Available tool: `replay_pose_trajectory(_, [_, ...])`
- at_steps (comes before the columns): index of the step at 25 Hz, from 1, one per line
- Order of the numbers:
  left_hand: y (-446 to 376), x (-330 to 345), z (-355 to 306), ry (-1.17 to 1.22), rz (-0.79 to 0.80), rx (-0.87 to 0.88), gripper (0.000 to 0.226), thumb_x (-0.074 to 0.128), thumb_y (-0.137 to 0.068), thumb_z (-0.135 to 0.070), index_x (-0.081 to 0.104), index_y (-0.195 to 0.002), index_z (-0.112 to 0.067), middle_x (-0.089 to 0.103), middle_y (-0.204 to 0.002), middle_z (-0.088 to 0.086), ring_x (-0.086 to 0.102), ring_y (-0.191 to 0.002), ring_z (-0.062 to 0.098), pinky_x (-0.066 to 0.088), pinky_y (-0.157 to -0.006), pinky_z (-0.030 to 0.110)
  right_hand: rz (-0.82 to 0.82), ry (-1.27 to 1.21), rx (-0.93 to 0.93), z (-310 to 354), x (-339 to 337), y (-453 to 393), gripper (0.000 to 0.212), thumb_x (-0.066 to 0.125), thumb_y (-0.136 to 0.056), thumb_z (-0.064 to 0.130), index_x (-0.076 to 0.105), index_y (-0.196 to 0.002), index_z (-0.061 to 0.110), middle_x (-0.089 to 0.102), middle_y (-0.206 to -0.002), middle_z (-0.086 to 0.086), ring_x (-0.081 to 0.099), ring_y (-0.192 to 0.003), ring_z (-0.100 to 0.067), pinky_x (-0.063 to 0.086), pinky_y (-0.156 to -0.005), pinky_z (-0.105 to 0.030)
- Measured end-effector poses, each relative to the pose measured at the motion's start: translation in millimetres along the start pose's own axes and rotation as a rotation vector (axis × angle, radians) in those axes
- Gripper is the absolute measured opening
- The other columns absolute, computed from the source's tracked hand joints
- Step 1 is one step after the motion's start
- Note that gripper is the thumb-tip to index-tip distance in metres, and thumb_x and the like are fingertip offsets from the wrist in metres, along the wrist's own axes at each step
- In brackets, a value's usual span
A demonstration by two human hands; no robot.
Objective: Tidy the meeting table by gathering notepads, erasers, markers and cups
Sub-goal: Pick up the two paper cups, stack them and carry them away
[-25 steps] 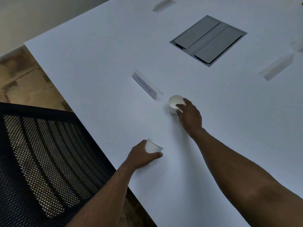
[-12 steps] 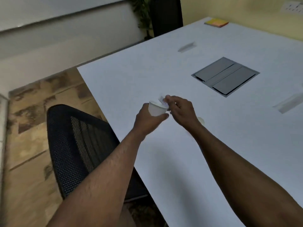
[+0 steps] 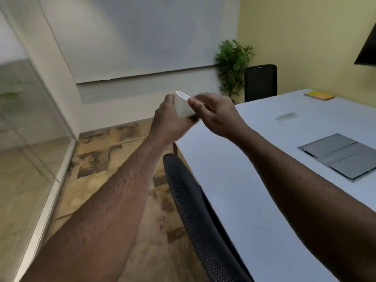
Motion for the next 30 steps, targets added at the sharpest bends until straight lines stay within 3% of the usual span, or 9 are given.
replay_pose_trajectory(4, [-12,-98,96,-0.066,-0.058,-0.068,0.068,0.078,-0.069,-0.048,0.044,-0.121,-0.021,0.057,-0.107,-0.003,0.059,-0.09,0.021,0.051,-0.062,0.031,0.154,0.125,-0.057,61,114,-43,0.028,0.058,-0.093,0.036,0.072,-0.093,0.013,0.067,-0.076,0.003,0.056,-0.064,-0.013,0.039,-0.057,-0.025])
replay_pose_trajectory(10, [-15,-178,237,-0.087,-0.039,-0.23,0.071,0.078,-0.07,-0.049,0.041,-0.126,-0.026,0.057,-0.11,-0.005,0.057,-0.09,0.02,0.043,-0.057,0.027,0.337,0.161,-0.041,80,273,-74,0.018,0.056,-0.094,0.03,0.07,-0.1,0.022,0.073,-0.089,-0.004,0.063,-0.075,-0.019,0.053,-0.067,-0.034])
replay_pose_trajectory(13, [-17,-193,307,-0.038,-0.021,-0.335,0.07,0.078,-0.071,-0.049,0.043,-0.127,-0.028,0.058,-0.113,-0.005,0.057,-0.09,0.017,0.047,-0.061,0.03,0.399,0.161,-0.05,68,342,-88,0.019,0.055,-0.094,0.026,0.07,-0.105,0.019,0.073,-0.096,-0.004,0.056,-0.074,-0.013,0.039,-0.057,-0.02])
replay_pose_trajectory(15, [-24,-196,353,-0.01,-0.003,-0.387,0.068,0.079,-0.071,-0.049,0.043,-0.126,-0.029,0.059,-0.113,-0.005,0.058,-0.09,0.015,0.053,-0.064,0.034,0.438,0.157,-0.062,54,388,-101,0.02,0.056,-0.094,0.024,0.069,-0.107,0.017,0.073,-0.098,-0.004,0.055,-0.074,-0.014,0.033,-0.056,-0.02])
replay_pose_trajectory(19, [-66,-201,436,-0.066,0.021,-0.457,0.066,0.079,-0.072,-0.049,0.047,-0.126,-0.026,0.06,-0.111,-0.001,0.06,-0.091,0.019,0.054,-0.065,0.034,0.528,0.133,-0.031,11,475,-145,0.023,0.055,-0.095,0.025,0.068,-0.112,0.015,0.072,-0.102,-0.007,0.057,-0.076,-0.016,0.044,-0.065,-0.026])
replay_pose_trajectory(22, [-126,-202,496,-0.15,0.016,-0.473,0.062,0.079,-0.071,-0.048,0.051,-0.12,-0.021,0.062,-0.108,0.001,0.06,-0.09,0.021,0.051,-0.065,0.034,0.495,0.093,-0.016,-30,536,-193,0.025,0.057,-0.094,0.026,0.069,-0.113,0.014,0.069,-0.116,-0.006,0.063,-0.098,-0.022,0.051,-0.083,-0.033])
replay_pose_trajectory(25, [-179,-192,552,-0.217,0.046,-0.504,0.064,0.078,-0.068,-0.054,0.052,-0.118,-0.023,0.06,-0.108,-0.003,0.058,-0.09,0.018,0.042,-0.06,0.027,0.49,0.094,0.041,-81,588,-232,0.026,0.058,-0.093,0.031,0.069,-0.114,0.019,0.059,-0.135,-0.004,0.054,-0.12,-0.022,0.045,-0.097,-0.033])
replay_pose_trajectory(30, [-237,-158,629,-0.282,0.17,-0.507,0.059,0.076,-0.064,-0.058,0.053,-0.105,-0.023,0.051,-0.096,-0.006,0.053,-0.085,0.015,0.035,-0.055,0.023,0.591,0.146,0.168,-166,654,-262,0.027,0.057,-0.091,0.04,0.069,-0.112,0.028,0.049,-0.145,0.001,0.043,-0.131,-0.02,0.04,-0.104,-0.036])
Point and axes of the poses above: each hand's wrist, its own y-axis away from the middle knuckle, its own x-axis out of the palm, z = x × y, the point moved 8 cm from there along -y, towards the middle knuckle
